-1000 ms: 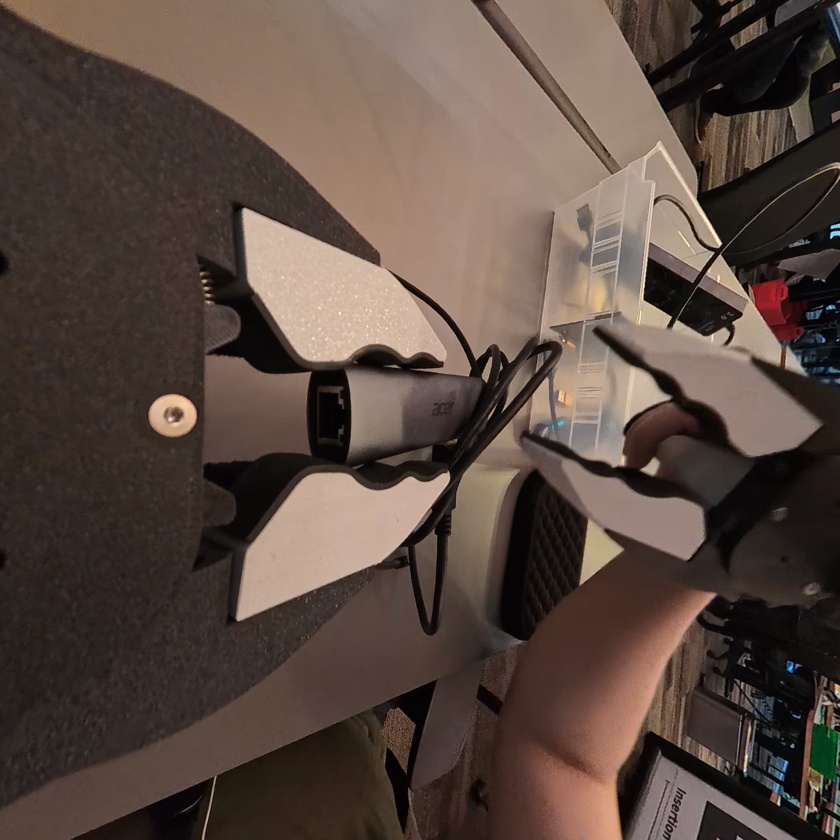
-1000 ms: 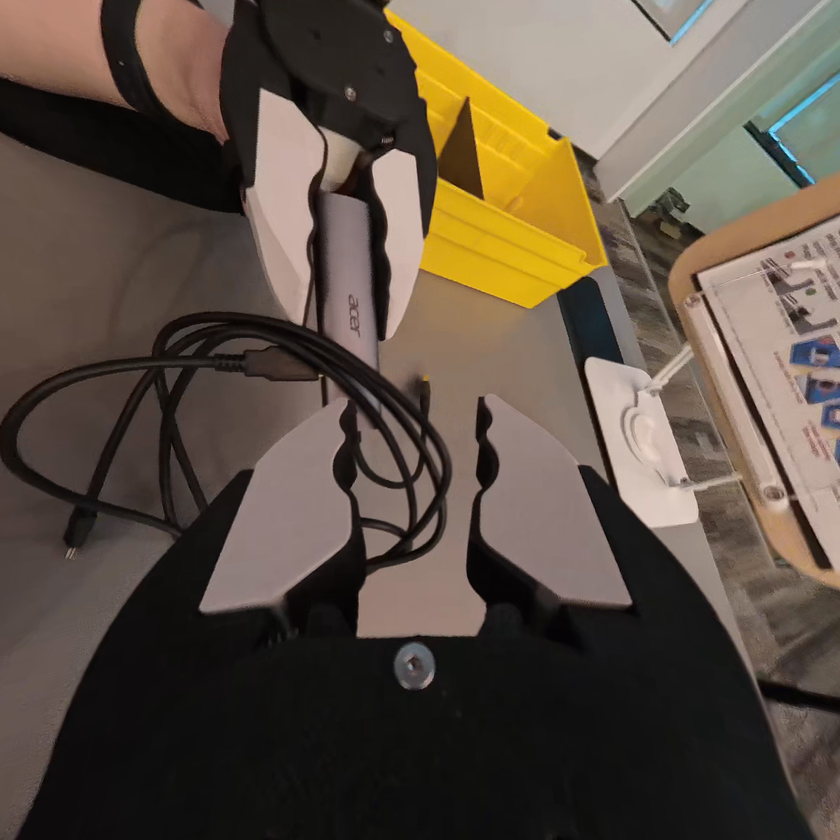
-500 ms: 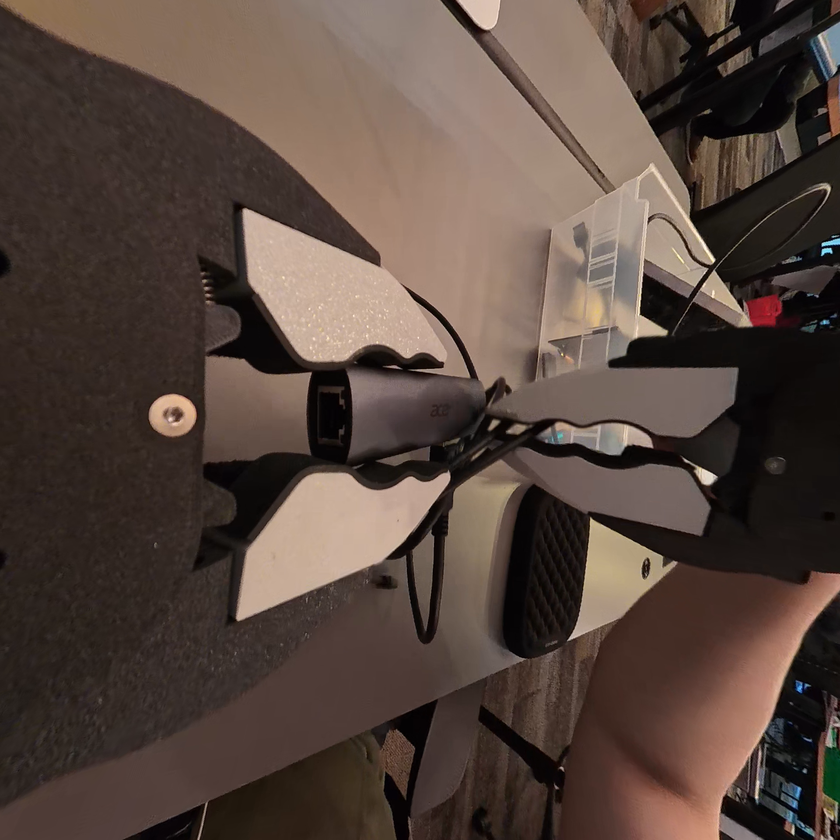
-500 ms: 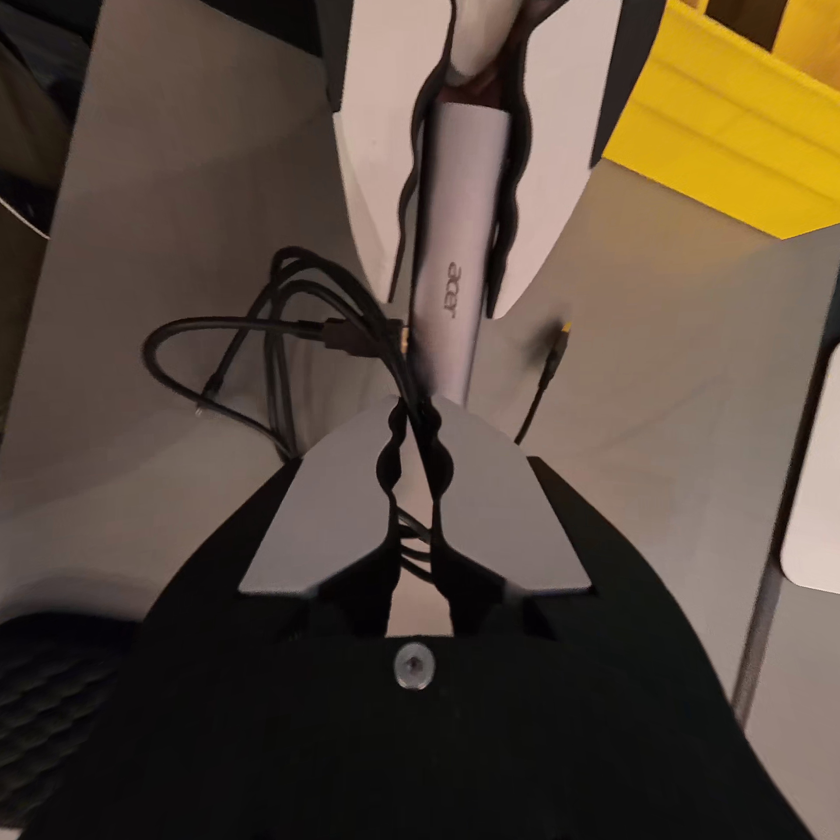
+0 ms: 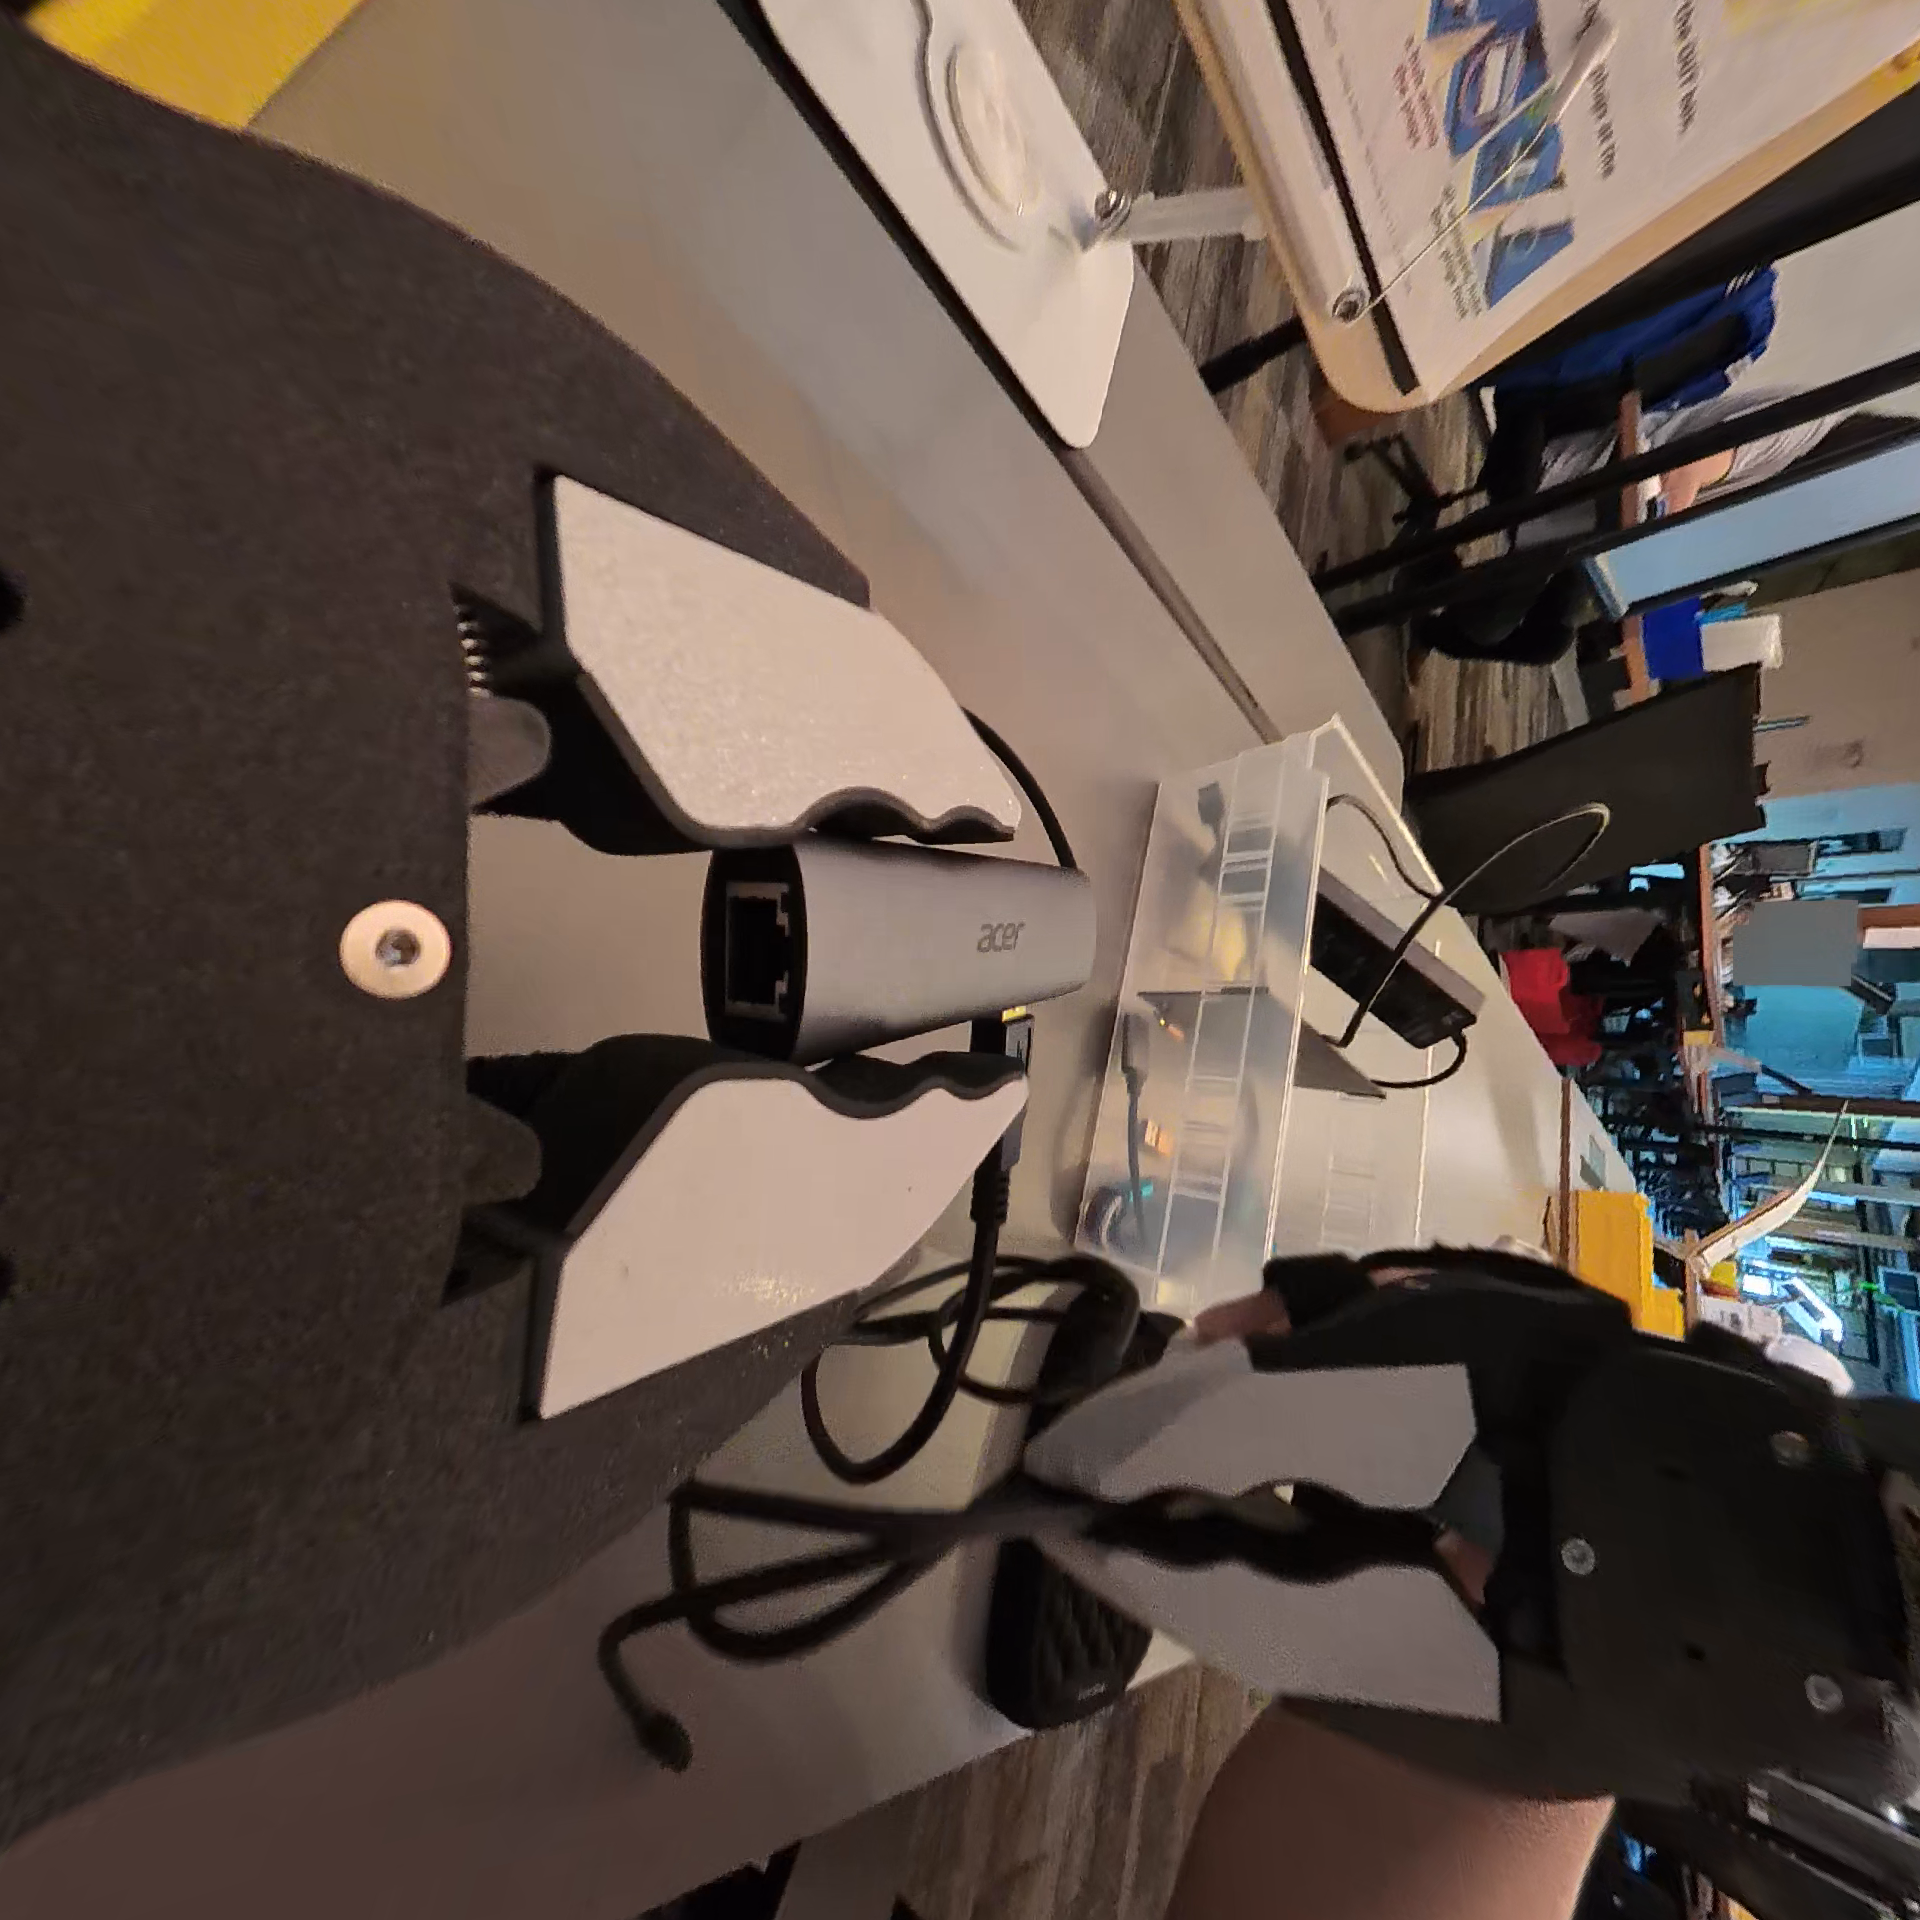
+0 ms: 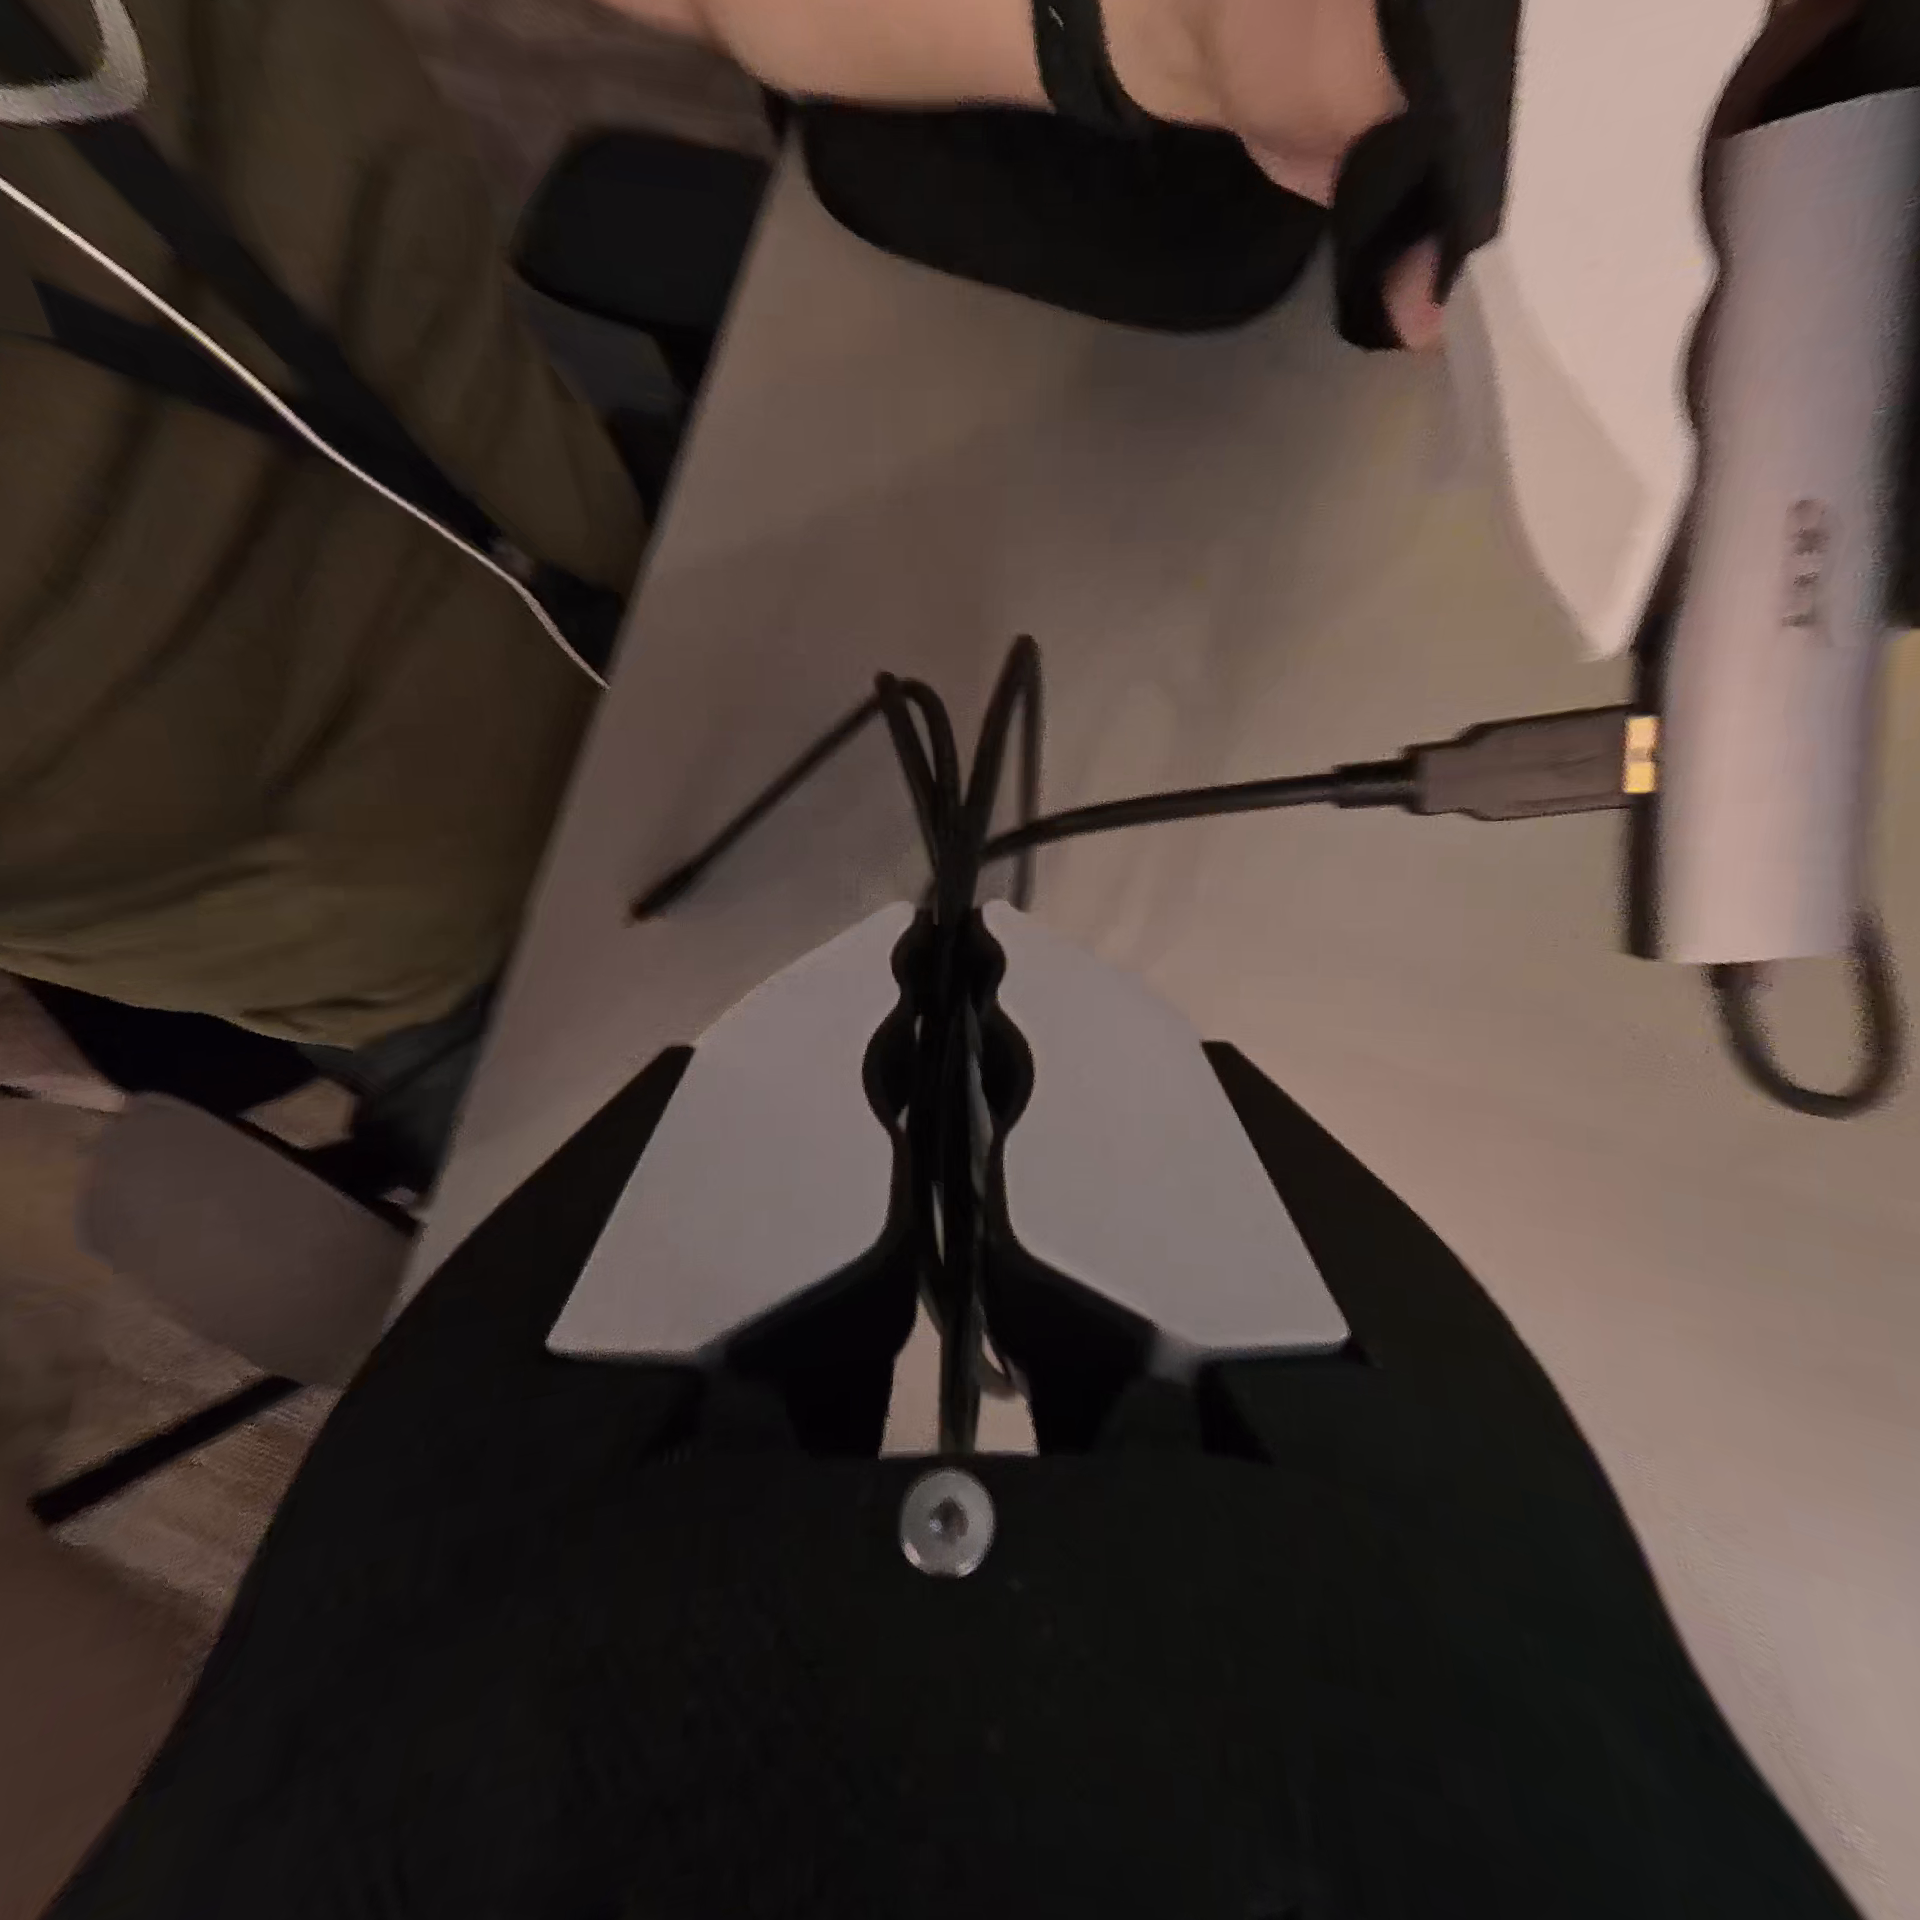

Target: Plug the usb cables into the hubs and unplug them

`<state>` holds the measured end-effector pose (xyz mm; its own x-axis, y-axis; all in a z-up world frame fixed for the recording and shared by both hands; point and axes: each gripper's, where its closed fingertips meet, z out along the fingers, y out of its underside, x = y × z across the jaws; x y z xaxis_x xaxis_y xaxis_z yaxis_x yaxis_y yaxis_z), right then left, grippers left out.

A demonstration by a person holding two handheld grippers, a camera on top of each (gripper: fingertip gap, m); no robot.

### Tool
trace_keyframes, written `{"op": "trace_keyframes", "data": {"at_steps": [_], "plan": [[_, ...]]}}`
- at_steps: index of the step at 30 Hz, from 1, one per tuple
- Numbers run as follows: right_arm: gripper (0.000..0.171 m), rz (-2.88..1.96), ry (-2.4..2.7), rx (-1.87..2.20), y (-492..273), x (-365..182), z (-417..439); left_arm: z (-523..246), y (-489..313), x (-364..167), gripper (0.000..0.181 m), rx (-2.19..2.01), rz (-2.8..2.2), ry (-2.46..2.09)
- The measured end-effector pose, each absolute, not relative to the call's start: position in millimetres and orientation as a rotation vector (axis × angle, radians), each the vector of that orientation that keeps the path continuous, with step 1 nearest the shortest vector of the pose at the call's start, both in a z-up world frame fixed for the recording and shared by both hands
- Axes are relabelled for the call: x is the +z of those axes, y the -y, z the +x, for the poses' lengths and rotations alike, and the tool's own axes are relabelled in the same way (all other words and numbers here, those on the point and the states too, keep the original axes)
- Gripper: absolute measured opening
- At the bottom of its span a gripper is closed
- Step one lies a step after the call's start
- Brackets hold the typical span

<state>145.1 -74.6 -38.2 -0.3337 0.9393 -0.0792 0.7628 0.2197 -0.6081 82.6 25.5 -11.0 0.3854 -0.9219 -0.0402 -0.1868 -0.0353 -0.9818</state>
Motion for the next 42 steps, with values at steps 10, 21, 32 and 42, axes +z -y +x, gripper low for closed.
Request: {"op": "trace_keyframes", "data": {"at_steps": [10,21,32,42], "plan": [[0.042,-1.578,1.408,1.282,40.9,23.1,127.9,78.2,-29.8,-4.9,0.038,-0.671,-1.455,-1.031],[0.039,-1.801,0.652,0.861,-25.8,-0.2,96.8,72.6,-36.5,-1.6,0.038,-0.540,-1.423,-1.008],[0.036,-1.755,0.607,0.922,-7.9,5.3,89.5,70.0,-43.1,-11.3,0.037,-0.559,-1.487,-1.005],[0.035,-1.904,0.688,0.982,-8.9,-36.0,74.3,74.0,-39.4,-9.1,0.037,-0.555,-1.477,-1.002]]}}
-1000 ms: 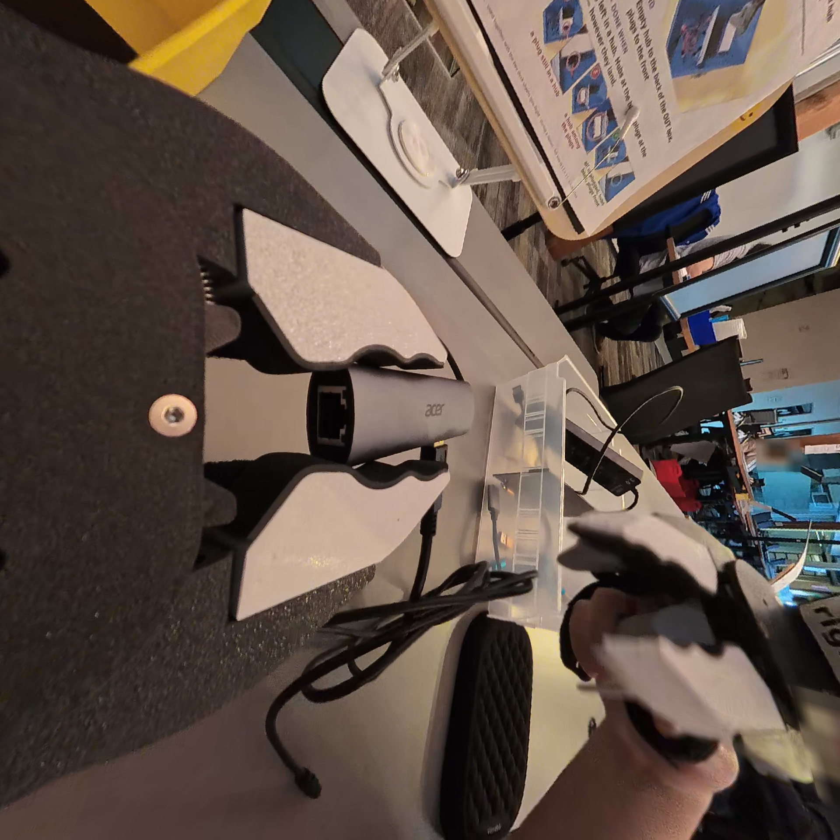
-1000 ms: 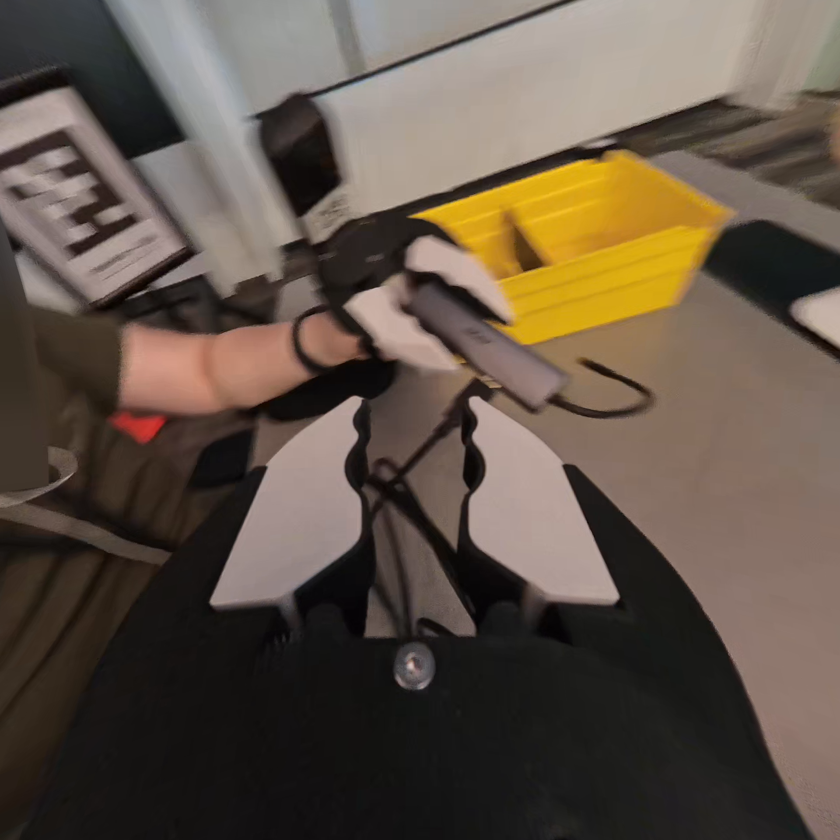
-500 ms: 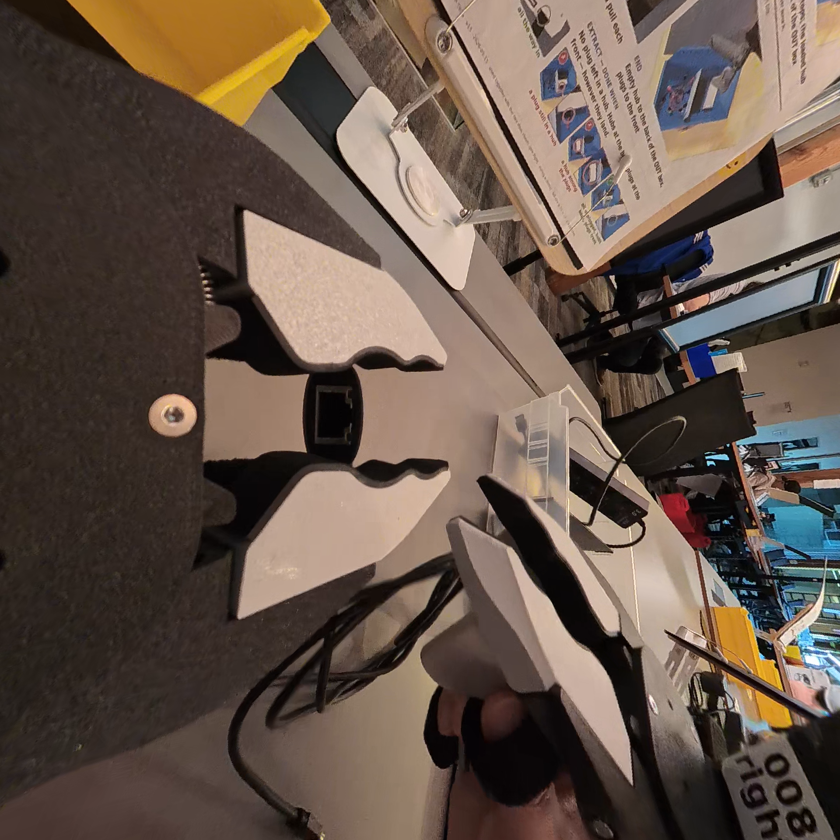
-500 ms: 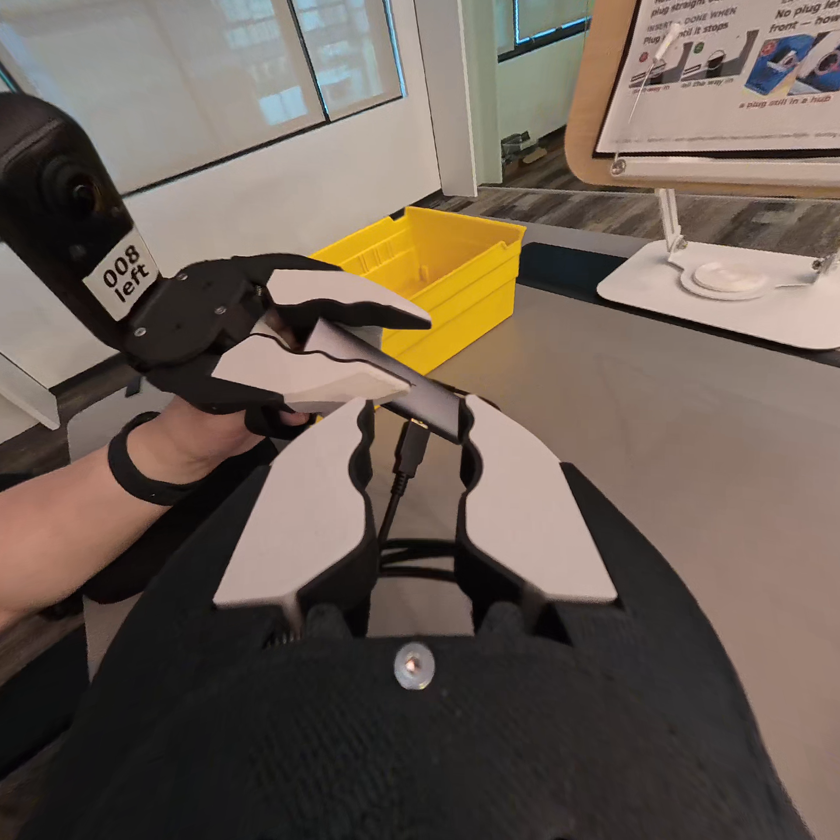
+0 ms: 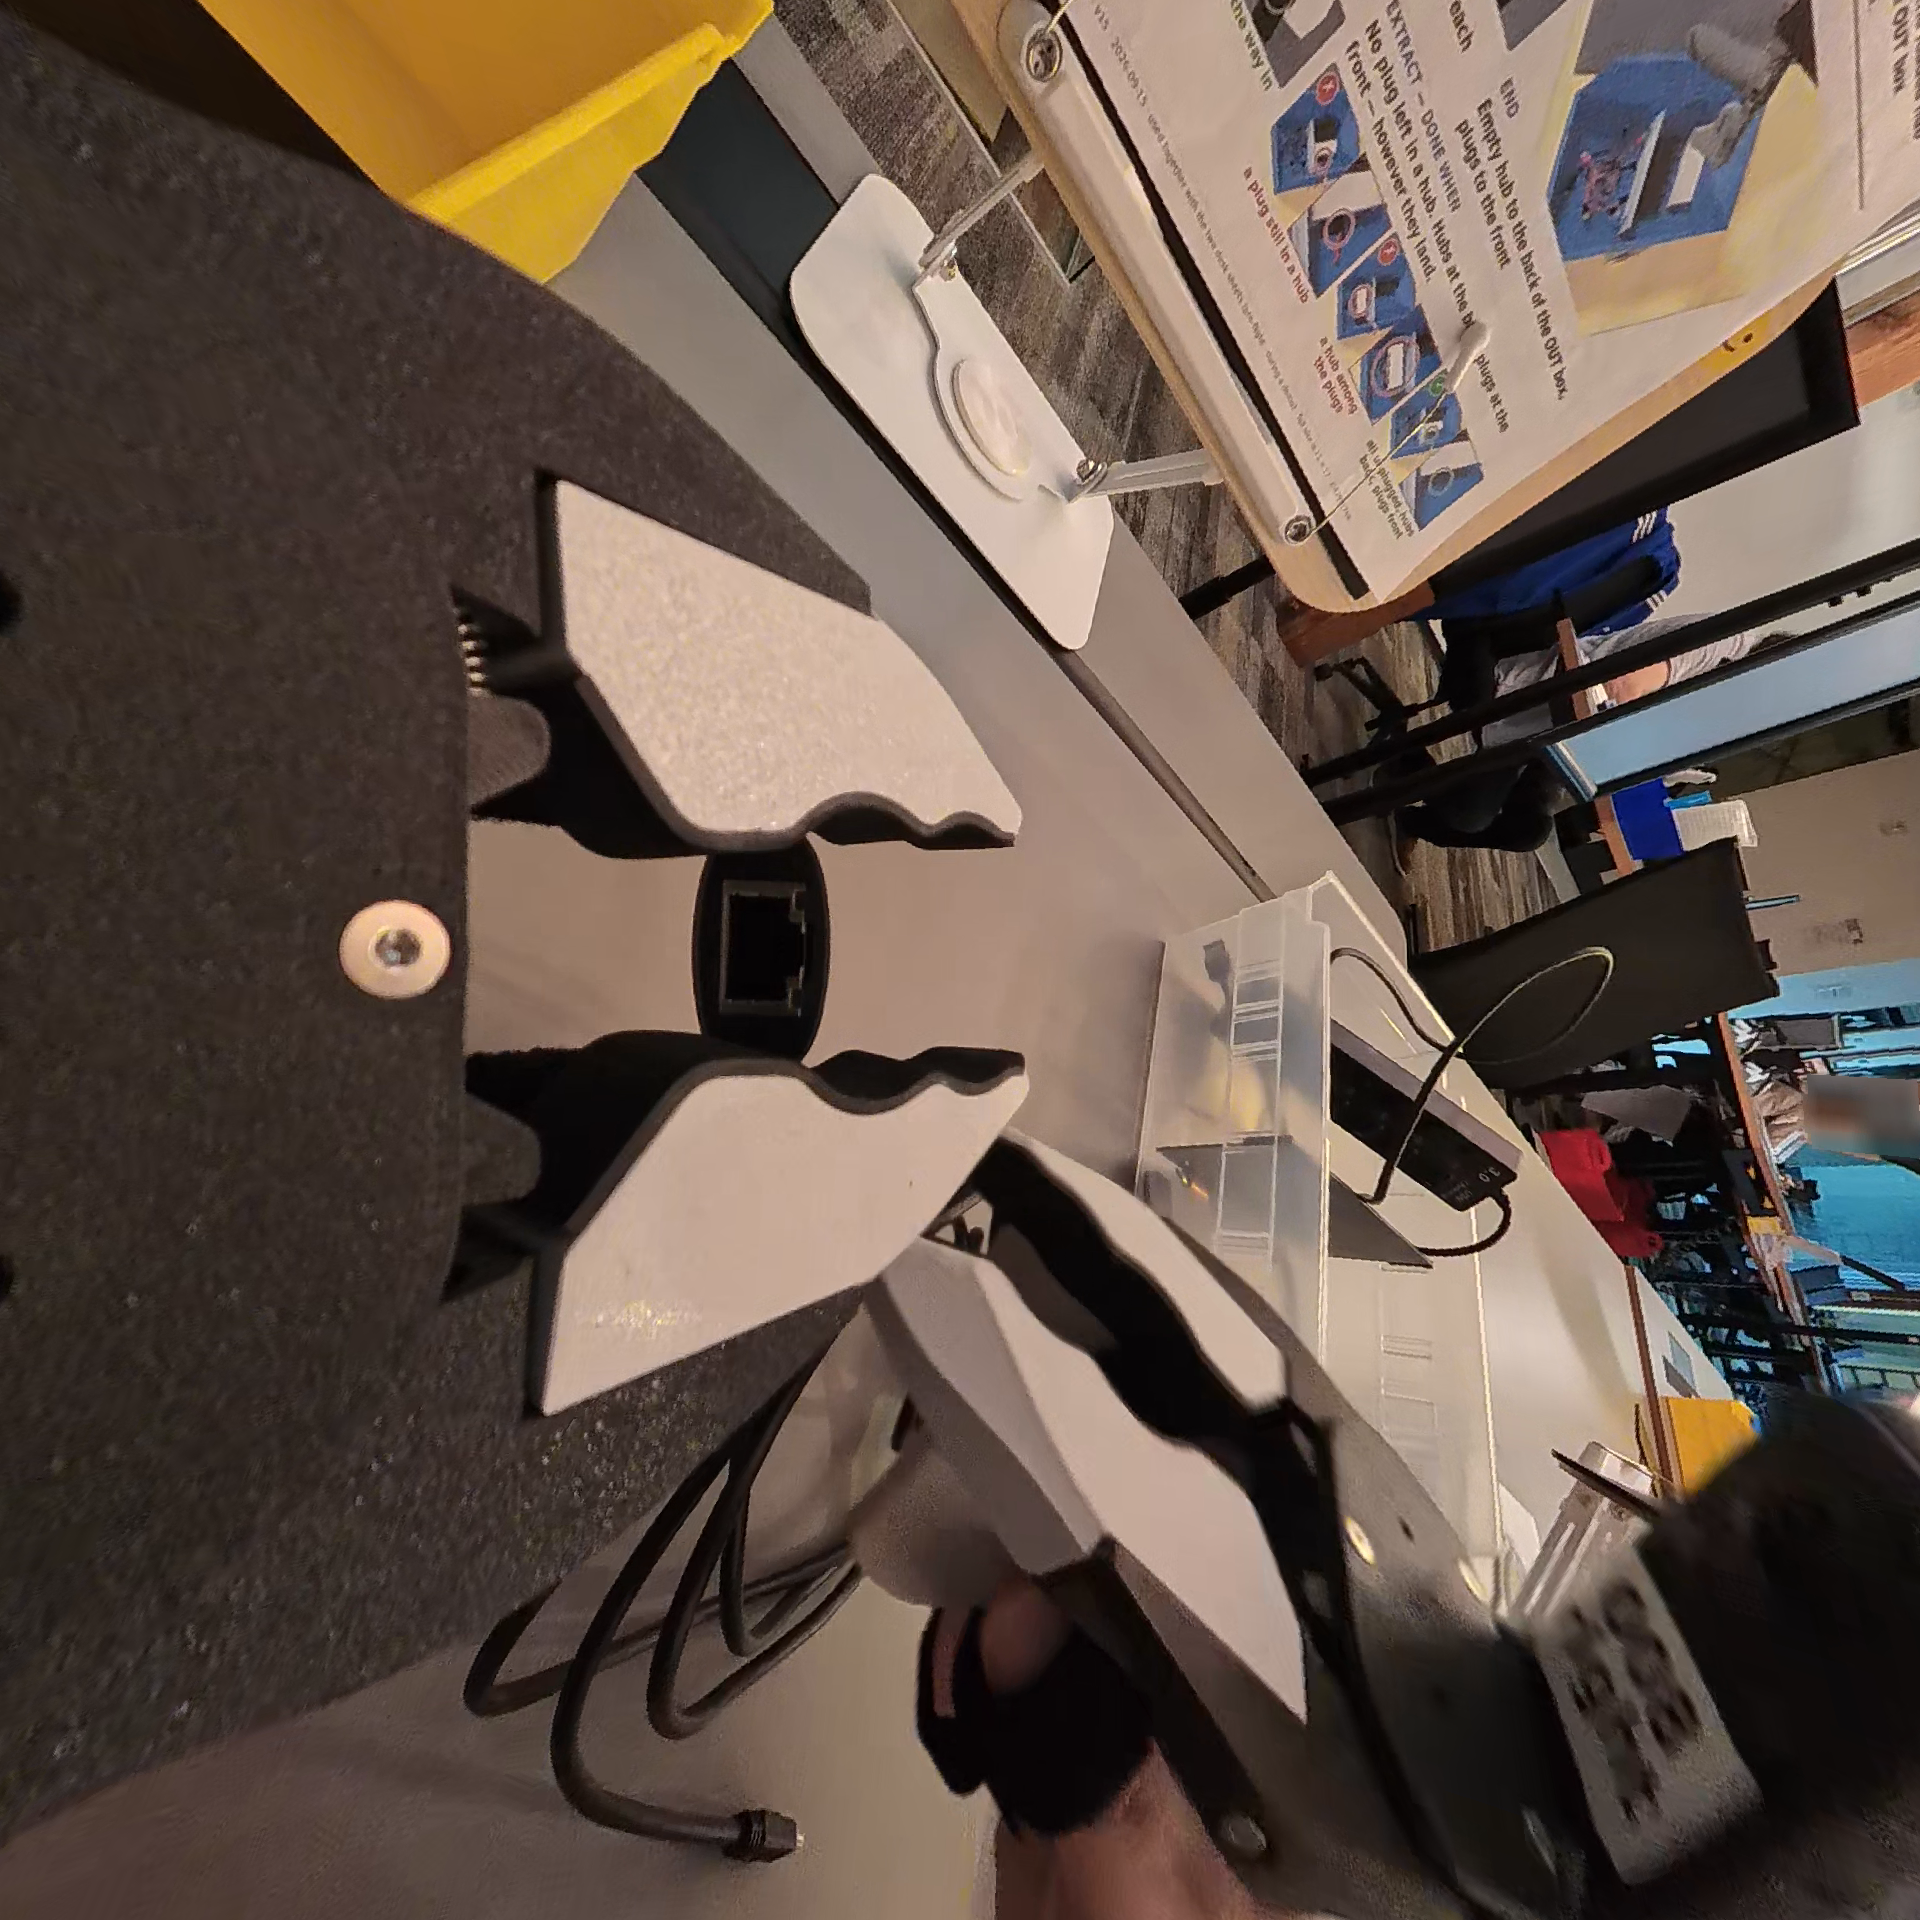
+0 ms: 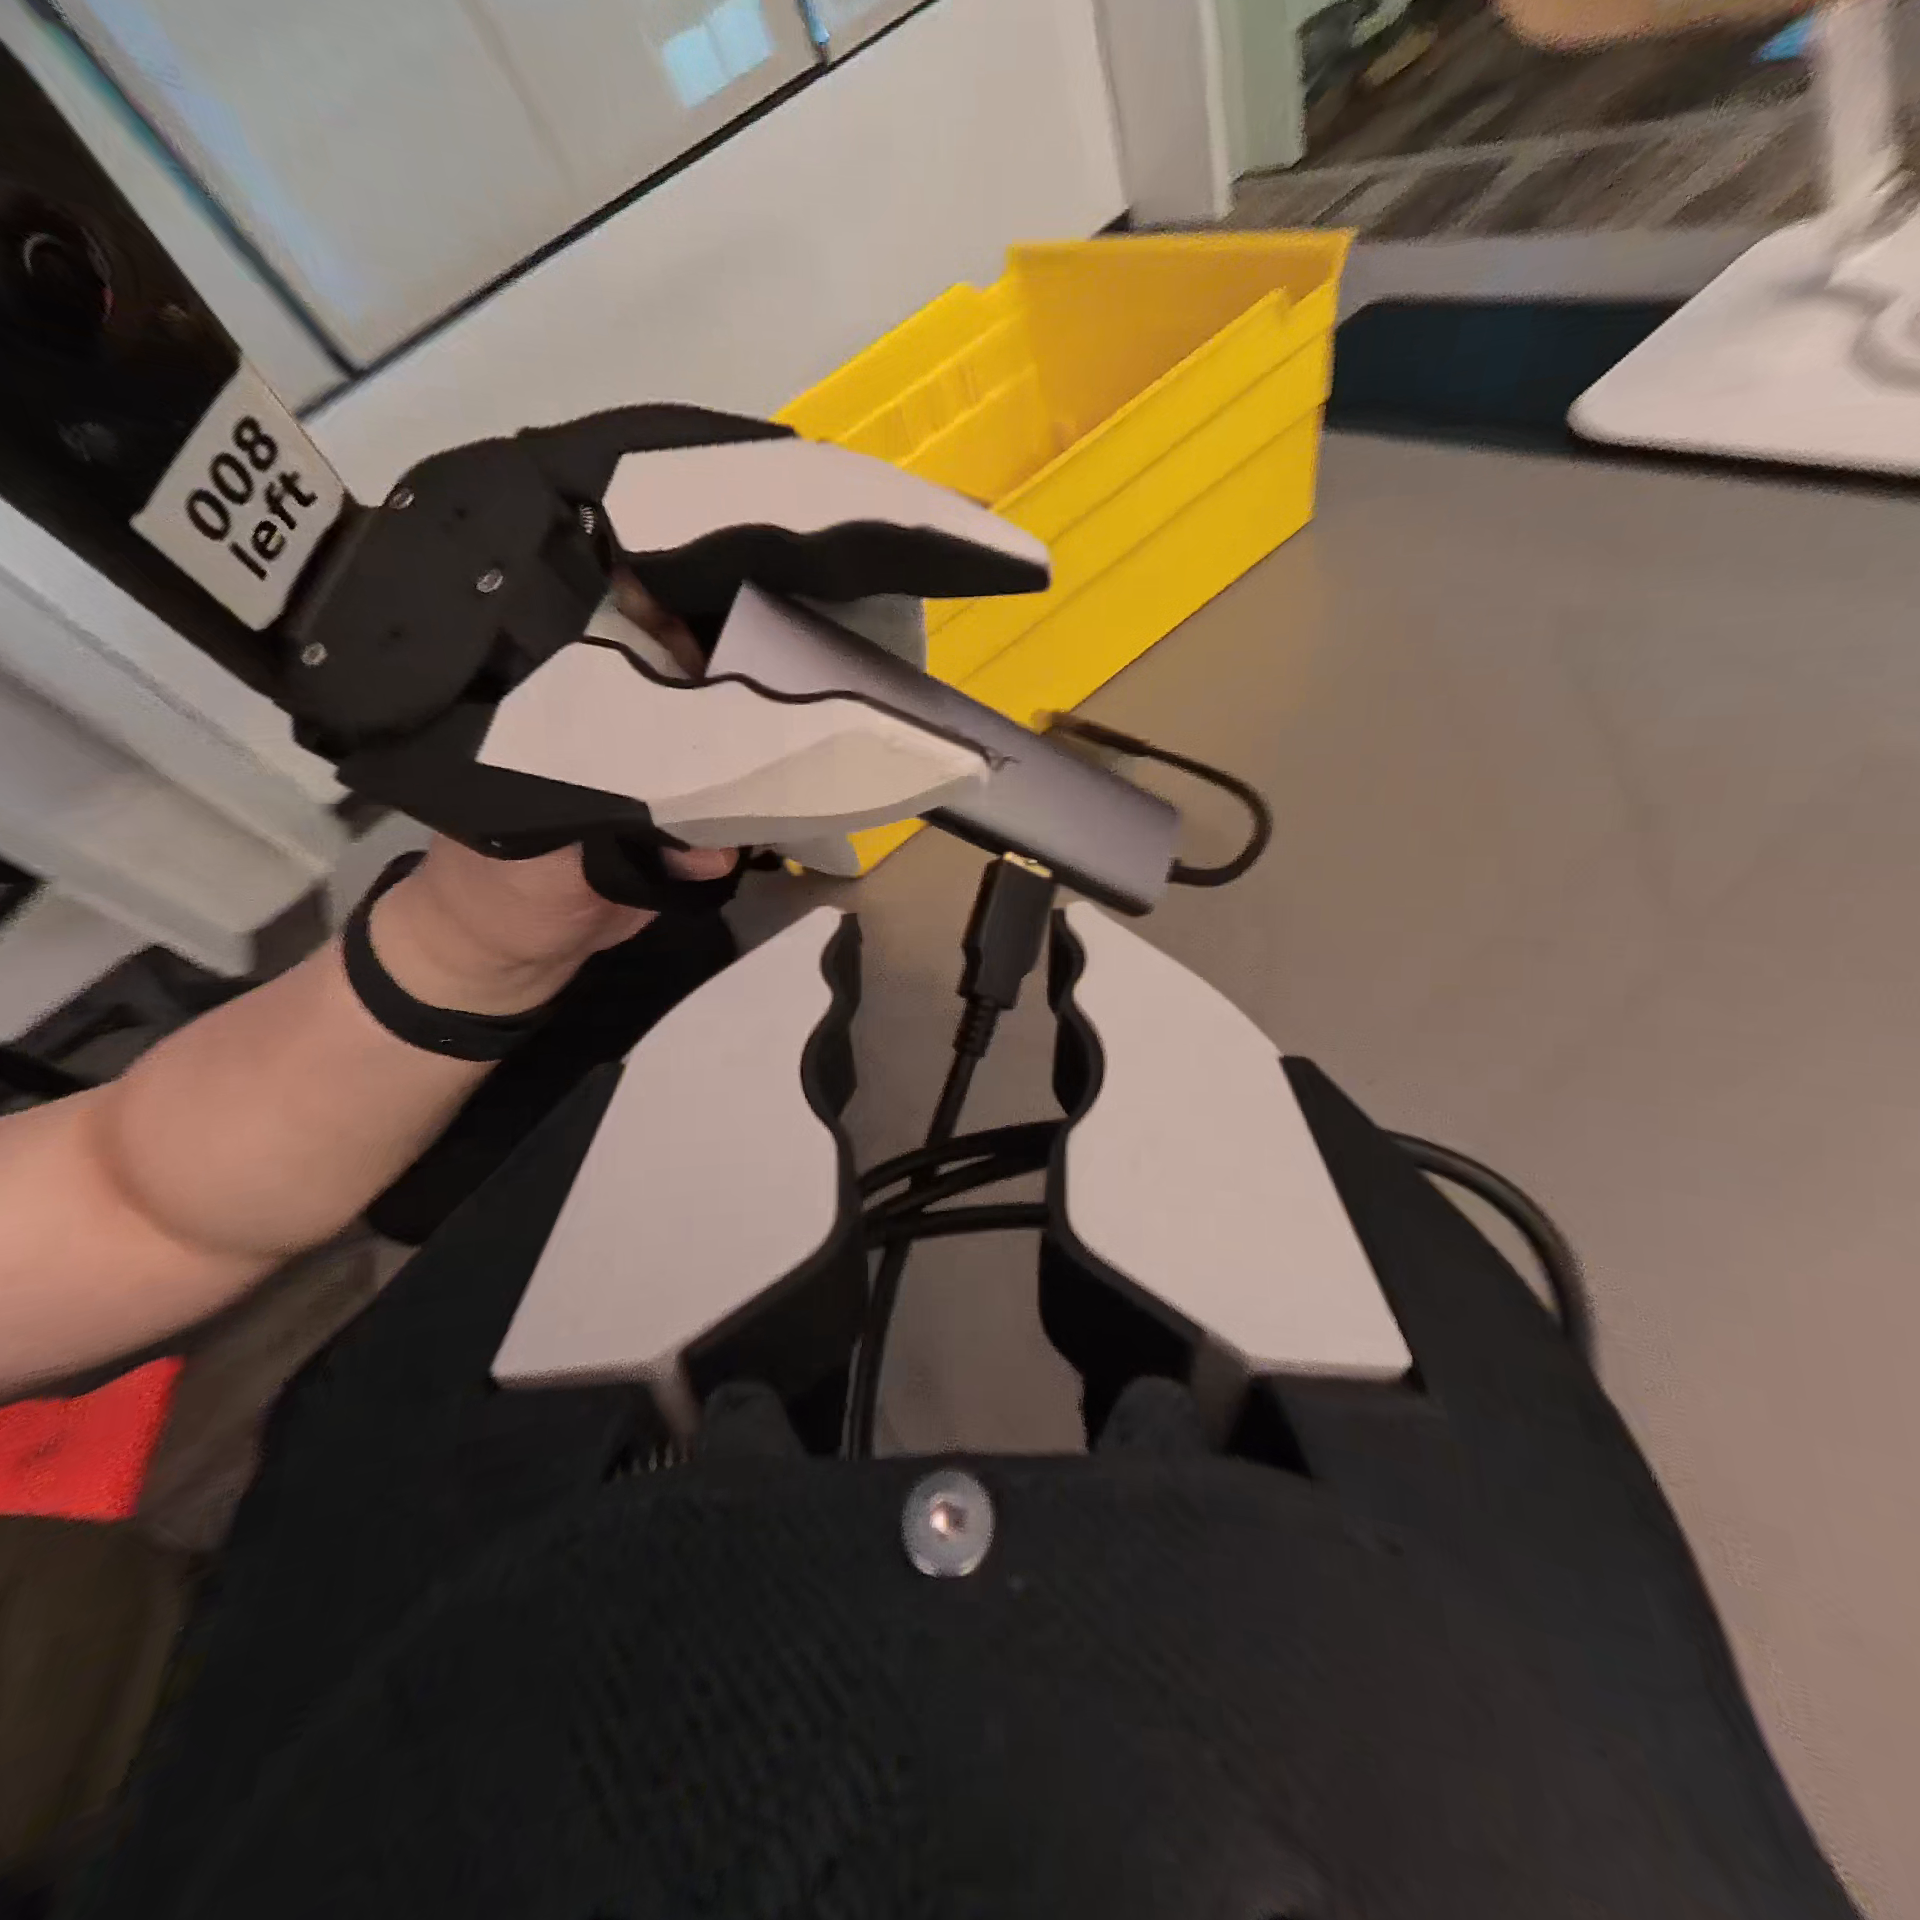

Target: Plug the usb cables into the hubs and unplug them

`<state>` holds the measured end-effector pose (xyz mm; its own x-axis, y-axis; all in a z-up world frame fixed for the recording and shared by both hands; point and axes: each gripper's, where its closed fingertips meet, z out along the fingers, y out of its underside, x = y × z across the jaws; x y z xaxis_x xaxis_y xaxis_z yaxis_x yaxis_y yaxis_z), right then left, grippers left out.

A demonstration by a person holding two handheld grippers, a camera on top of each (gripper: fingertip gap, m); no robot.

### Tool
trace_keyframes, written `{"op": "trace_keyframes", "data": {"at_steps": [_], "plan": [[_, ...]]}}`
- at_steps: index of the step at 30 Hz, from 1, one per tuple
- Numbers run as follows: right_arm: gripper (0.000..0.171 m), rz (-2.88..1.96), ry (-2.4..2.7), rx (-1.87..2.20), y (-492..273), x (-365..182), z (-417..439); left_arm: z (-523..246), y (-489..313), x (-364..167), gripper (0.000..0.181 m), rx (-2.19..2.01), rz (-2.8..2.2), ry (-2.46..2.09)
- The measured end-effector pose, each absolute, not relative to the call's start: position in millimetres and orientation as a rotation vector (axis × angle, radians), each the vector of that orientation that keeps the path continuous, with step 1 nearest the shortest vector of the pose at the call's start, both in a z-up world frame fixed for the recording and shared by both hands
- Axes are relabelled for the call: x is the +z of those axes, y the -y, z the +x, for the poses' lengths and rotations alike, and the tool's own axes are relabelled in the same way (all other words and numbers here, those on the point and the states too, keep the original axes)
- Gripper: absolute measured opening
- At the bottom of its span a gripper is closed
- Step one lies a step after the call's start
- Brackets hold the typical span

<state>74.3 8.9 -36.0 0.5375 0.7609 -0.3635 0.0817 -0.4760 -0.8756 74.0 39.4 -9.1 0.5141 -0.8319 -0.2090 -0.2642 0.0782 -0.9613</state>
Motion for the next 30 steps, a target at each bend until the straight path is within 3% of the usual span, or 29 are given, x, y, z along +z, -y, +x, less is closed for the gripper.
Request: {"op": "trace_keyframes", "data": {"at_steps": [7,12,16,22,30], "plan": [[0.034,-1.739,0.914,1.021,-26.8,-14.9,89.4,75.1,-35.8,-4.7,0.036,-0.565,-1.461,-1.005],[0.035,-1.470,1.434,0.606,-48.2,-23.7,106.7,78.9,-28.5,2.5,0.036,-0.625,-1.440,-1.001],[0.036,-1.456,1.675,0.860,-25.5,-52.8,81.8,83.3,-20.0,8.0,0.036,-0.630,-1.401,-1.031],[0.056,-1.368,1.647,1.116,-18.5,-53.2,50.4,87.3,-12.5,11.4,0.036,-0.656,-1.383,-1.050],[0.050,-1.375,1.663,1.156,-20.6,-67.9,53.9,84.8,-13.2,13.7,0.036,-0.682,-1.384,-1.038]]}}
